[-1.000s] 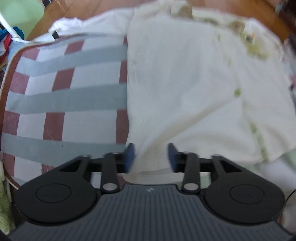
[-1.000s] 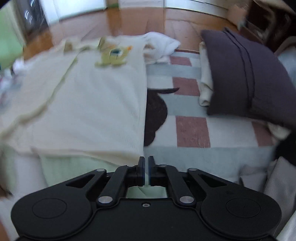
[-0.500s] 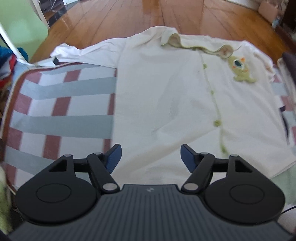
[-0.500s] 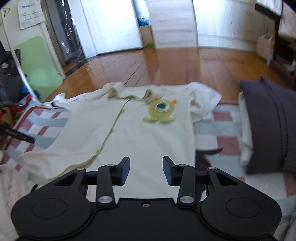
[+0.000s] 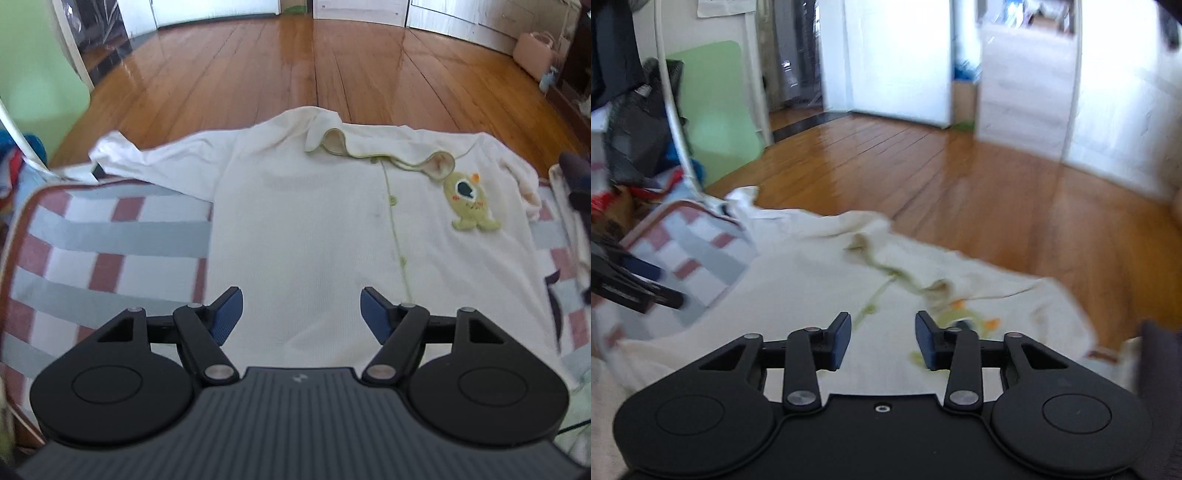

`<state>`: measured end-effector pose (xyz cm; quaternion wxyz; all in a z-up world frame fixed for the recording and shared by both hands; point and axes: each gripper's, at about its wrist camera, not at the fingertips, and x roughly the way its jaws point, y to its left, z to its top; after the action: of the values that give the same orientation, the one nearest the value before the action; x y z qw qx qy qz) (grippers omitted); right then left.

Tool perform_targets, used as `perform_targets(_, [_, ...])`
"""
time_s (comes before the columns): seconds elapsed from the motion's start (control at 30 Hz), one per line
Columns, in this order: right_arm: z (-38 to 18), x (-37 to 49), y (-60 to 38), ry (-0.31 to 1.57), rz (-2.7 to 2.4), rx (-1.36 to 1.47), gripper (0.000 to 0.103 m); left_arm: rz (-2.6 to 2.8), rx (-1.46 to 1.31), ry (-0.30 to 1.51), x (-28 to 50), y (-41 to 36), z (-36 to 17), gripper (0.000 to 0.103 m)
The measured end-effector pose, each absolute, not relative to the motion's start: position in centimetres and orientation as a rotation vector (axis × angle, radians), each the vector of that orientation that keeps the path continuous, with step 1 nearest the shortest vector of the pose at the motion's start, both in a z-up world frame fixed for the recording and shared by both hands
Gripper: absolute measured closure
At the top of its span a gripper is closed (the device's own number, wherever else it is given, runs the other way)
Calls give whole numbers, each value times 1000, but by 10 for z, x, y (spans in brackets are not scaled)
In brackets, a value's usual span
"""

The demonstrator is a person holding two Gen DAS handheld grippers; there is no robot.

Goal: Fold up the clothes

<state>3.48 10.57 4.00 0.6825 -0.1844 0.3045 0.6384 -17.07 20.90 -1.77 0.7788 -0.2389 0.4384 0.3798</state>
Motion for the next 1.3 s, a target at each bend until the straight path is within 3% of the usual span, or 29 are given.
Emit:
perform_targets(0.3, [53, 95, 153, 951, 1430, -282, 70, 833, -538, 906, -133, 261, -8, 33])
perform_targets(0.37, [64, 110, 175, 1043, 1453, -289, 66, 849, -524, 893, -122, 278, -7, 30])
perform_targets(0.43, [75, 126, 196, 1135, 1474, -295, 59, 862, -520, 890, -111, 297, -12, 18])
perform_targets(0.5, [72, 149, 217, 1268, 1463, -201, 57, 872, -532, 905, -100, 318, -27, 18])
perform_targets(0.57, [57, 167, 239, 1312, 1464, -184, 40, 860, -544, 890, -89, 338, -44, 18])
perform_targets(0.7, [0, 186, 282, 1045, 1410, -419, 39, 834, -527, 837, -57, 374, -79, 18])
perform_targets(0.8, [-46, 198, 292, 999, 1379, -516, 39, 793, -542, 843, -28, 400, -105, 18])
perform_targets(1.27, [-160, 225, 315, 1380, 1152, -155, 37, 743, -617, 1054, 55, 477, -186, 17])
perform_targets(1.3, [-165, 227, 313, 1392, 1154, -108, 39, 733, -622, 1061, 56, 476, -188, 27])
